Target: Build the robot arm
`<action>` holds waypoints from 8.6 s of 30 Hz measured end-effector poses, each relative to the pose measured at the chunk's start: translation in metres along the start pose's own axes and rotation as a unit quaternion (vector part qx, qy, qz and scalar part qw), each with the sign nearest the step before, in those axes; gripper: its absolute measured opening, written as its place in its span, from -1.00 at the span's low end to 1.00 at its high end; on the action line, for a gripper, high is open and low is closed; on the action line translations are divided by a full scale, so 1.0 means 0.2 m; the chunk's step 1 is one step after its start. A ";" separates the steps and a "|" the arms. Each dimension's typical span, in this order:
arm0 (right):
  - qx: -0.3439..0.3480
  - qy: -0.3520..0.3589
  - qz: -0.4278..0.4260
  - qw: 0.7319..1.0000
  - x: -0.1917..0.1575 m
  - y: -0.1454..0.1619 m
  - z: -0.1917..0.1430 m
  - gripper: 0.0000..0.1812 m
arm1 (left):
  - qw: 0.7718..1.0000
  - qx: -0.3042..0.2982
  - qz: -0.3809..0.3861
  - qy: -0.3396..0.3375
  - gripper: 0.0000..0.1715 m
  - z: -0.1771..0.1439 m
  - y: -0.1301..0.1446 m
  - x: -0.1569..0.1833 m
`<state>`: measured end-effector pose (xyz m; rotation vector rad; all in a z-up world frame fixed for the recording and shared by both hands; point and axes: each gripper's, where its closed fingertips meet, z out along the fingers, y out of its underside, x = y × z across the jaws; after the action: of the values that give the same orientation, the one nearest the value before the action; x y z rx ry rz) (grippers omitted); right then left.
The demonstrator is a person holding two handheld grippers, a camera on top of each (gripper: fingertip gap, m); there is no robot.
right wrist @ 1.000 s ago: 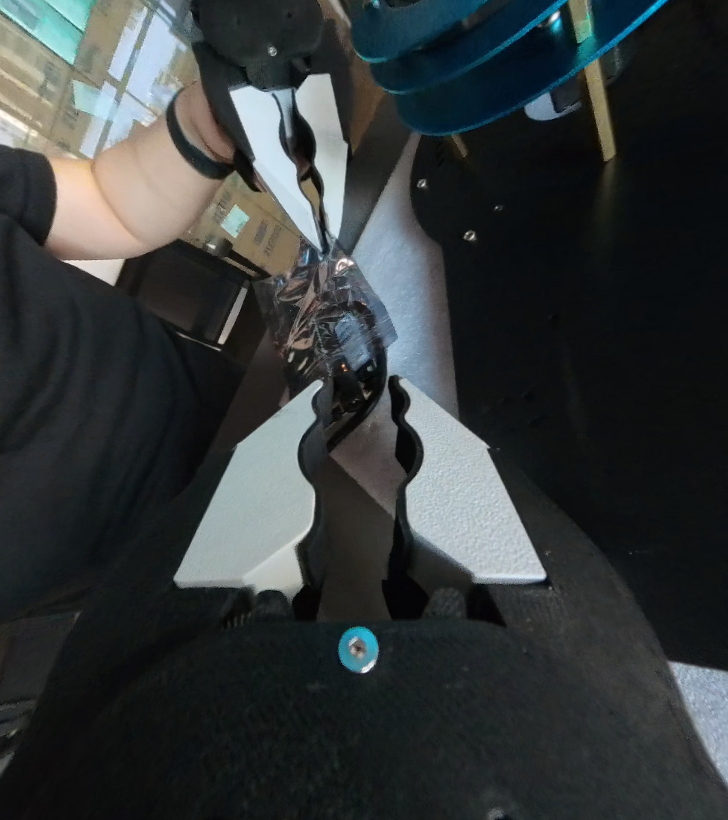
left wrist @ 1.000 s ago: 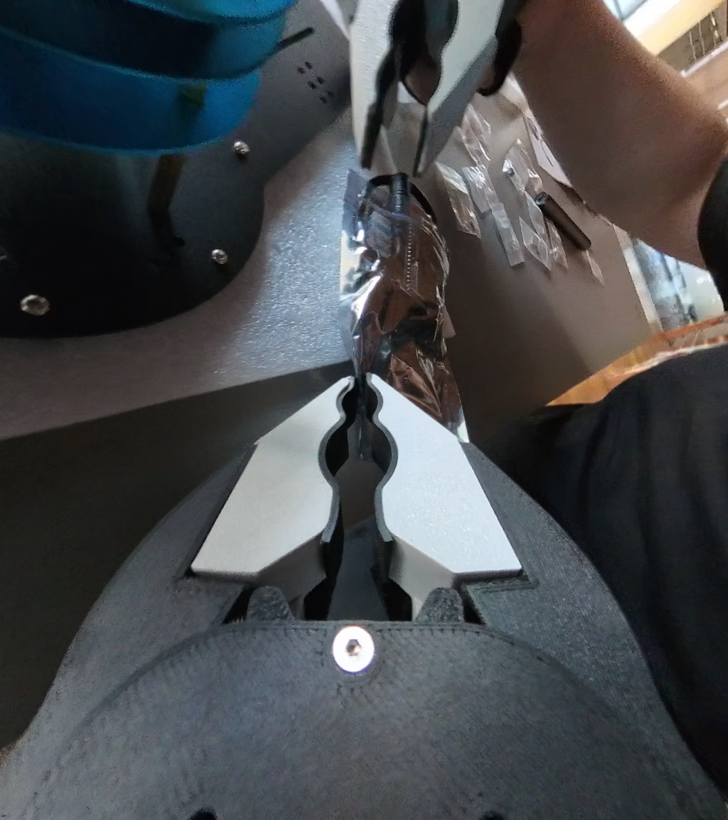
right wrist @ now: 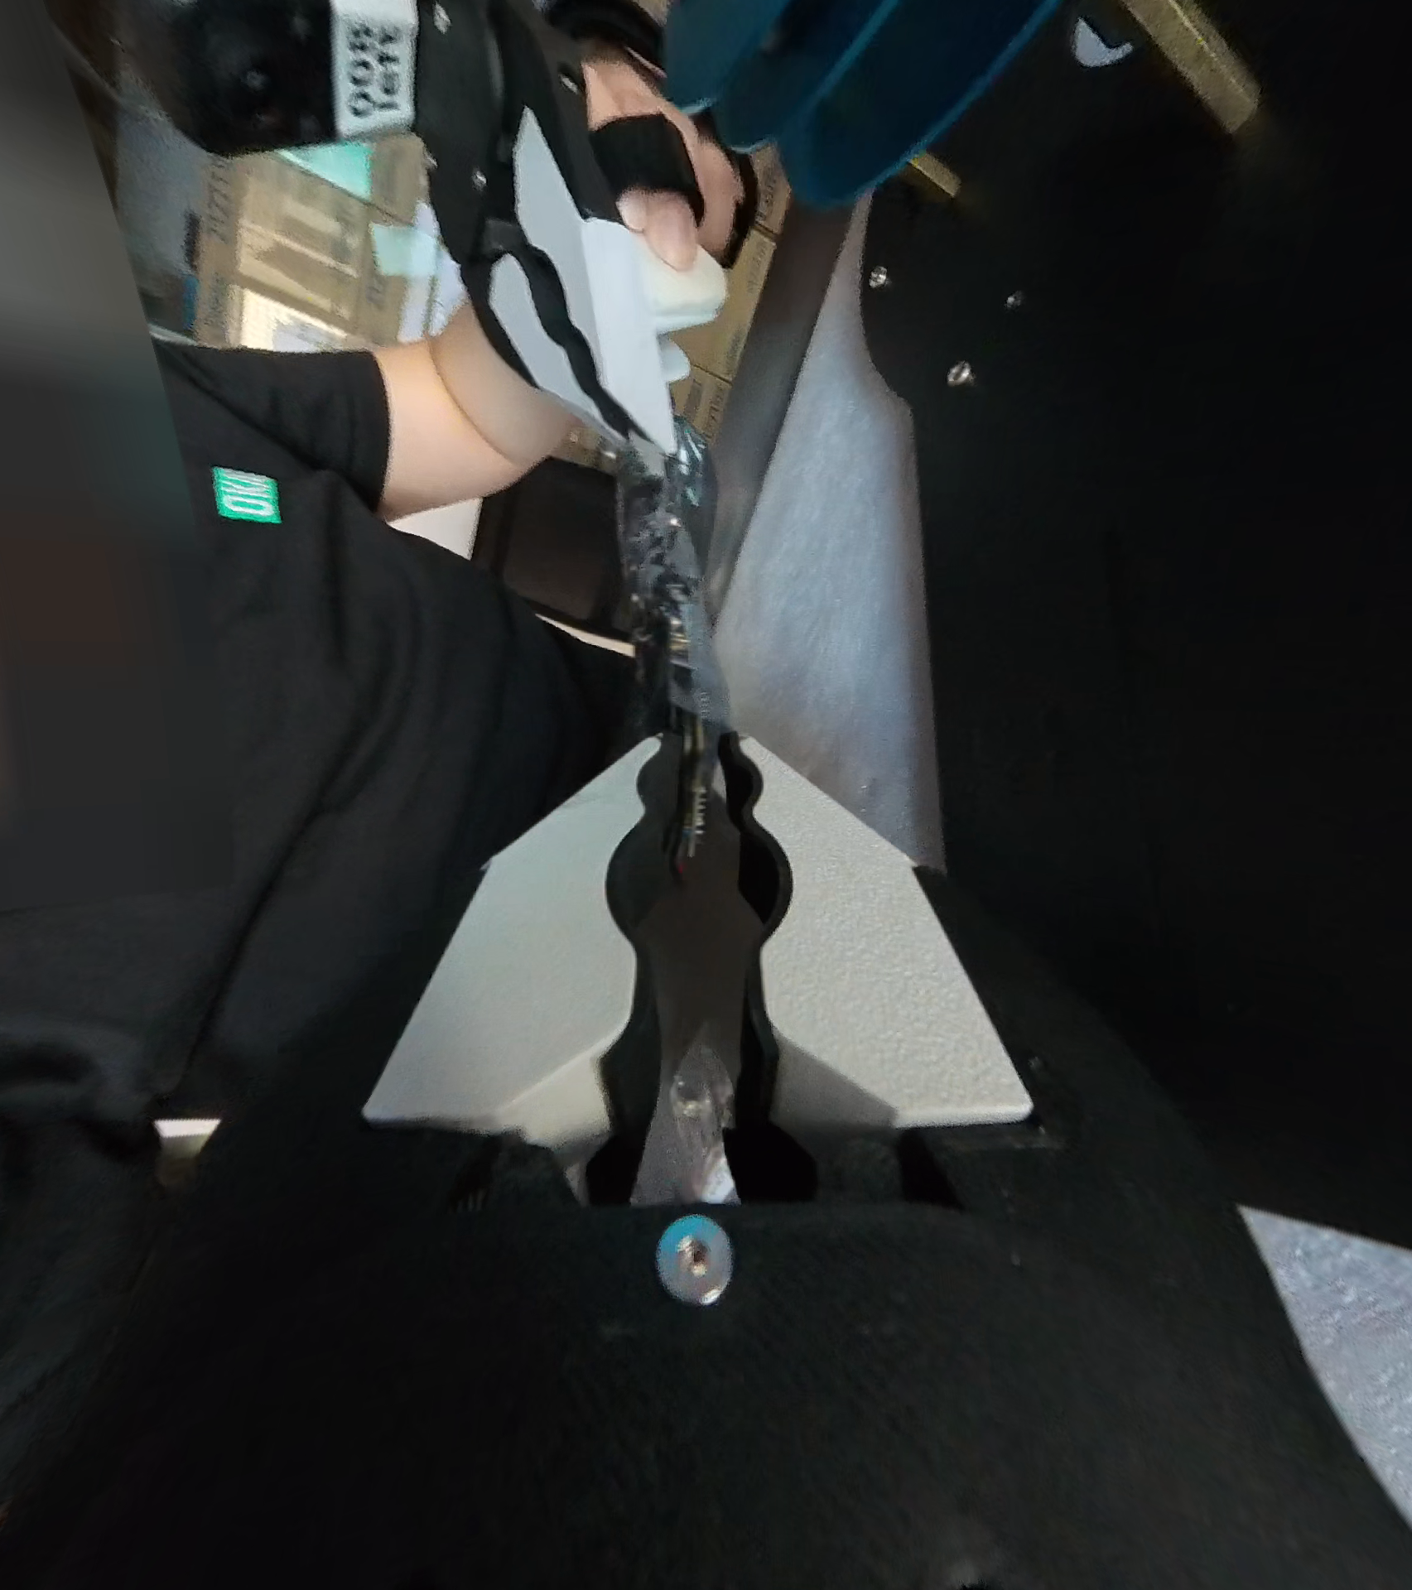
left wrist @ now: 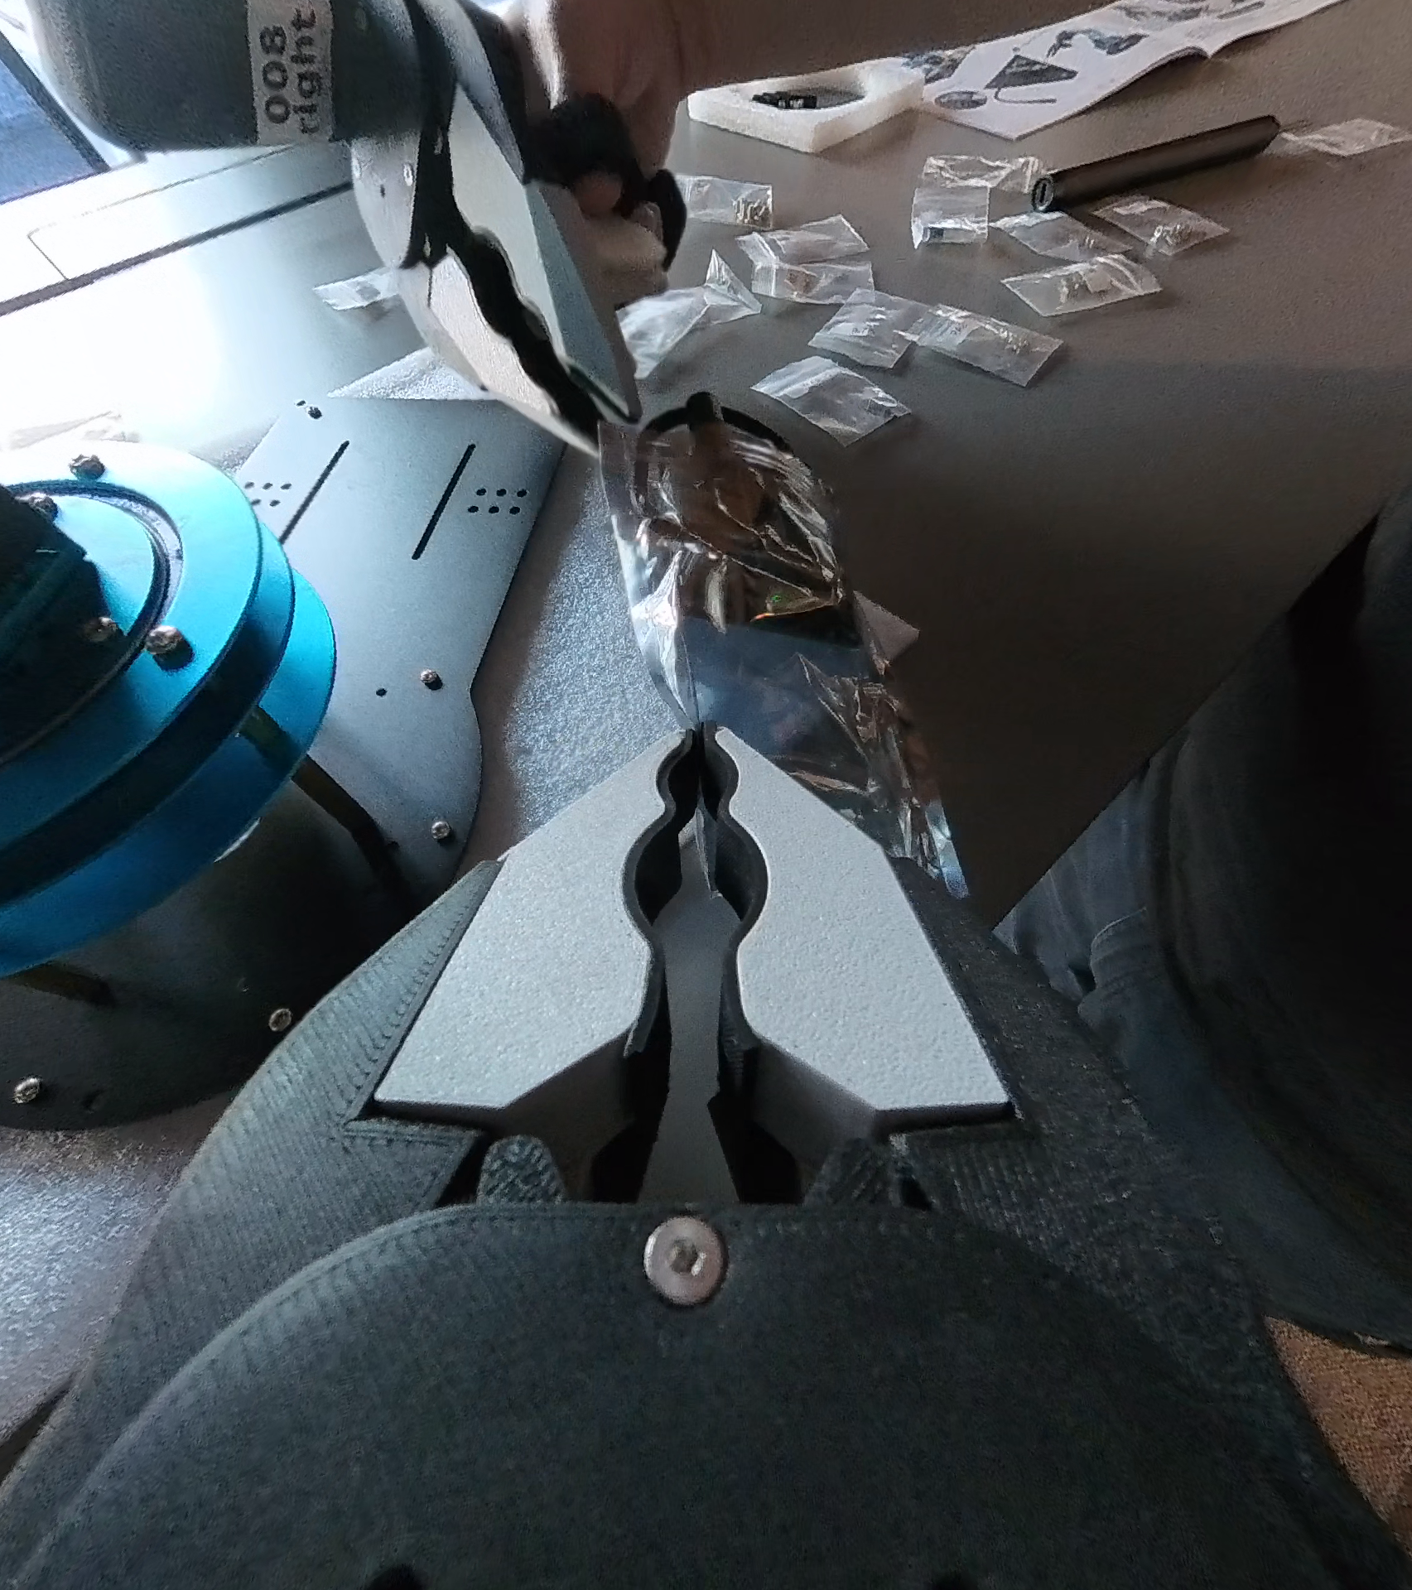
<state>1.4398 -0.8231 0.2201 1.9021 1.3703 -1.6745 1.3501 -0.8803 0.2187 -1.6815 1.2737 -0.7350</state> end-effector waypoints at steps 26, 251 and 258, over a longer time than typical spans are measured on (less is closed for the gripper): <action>-0.052 0.010 0.025 0.998 0.03 0.09 0.08 -0.96 | 1.000 -0.004 -0.030 0.001 -1.00 0.01 0.01 -0.02; 0.147 0.617 -0.410 0.655 -0.05 0.10 -0.01 -0.96 | 0.941 0.008 -0.292 -0.170 -0.70 -0.15 -0.01 0.35; 0.118 0.626 -0.393 0.663 -0.05 0.07 -0.01 -0.96 | 0.983 -0.023 -0.085 -0.158 -0.89 0.06 -0.04 0.12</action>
<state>1.4539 -0.8337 0.2250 3.0714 2.8651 -0.3883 1.3711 -0.8994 0.2201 -1.8747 0.9398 -0.5132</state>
